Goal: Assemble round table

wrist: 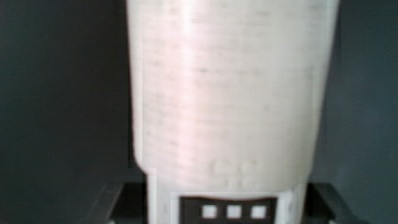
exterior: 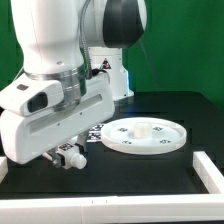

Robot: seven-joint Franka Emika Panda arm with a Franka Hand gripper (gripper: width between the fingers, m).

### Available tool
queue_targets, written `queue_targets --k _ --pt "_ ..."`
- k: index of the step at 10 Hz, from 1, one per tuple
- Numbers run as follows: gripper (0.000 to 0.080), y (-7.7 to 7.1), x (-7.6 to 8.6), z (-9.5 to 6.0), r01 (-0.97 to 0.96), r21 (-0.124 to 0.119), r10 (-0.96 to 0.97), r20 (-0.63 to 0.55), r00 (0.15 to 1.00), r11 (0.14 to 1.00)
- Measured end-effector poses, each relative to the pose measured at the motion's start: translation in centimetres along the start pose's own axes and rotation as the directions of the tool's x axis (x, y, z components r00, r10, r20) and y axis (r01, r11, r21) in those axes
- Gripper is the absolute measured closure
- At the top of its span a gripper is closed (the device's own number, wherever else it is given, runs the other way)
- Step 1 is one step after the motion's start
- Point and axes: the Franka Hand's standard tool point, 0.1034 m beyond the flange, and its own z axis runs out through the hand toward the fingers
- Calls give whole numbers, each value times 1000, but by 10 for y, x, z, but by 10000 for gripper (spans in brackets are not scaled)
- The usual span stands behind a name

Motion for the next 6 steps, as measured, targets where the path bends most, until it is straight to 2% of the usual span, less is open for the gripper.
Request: queue_targets --k 1,2,4,5,6 --pt "482 1 -9 1 181 -24 -181 0 984 983" --pt "482 0 -18 5 293 -32 -293 2 956 956" --pt "482 1 -20 5 362 -29 -361 16 932 932" --pt "482 1 -23 6 444 -25 -443 28 896 896" --pt "482 2 -26 10 575 -25 -574 37 818 818"
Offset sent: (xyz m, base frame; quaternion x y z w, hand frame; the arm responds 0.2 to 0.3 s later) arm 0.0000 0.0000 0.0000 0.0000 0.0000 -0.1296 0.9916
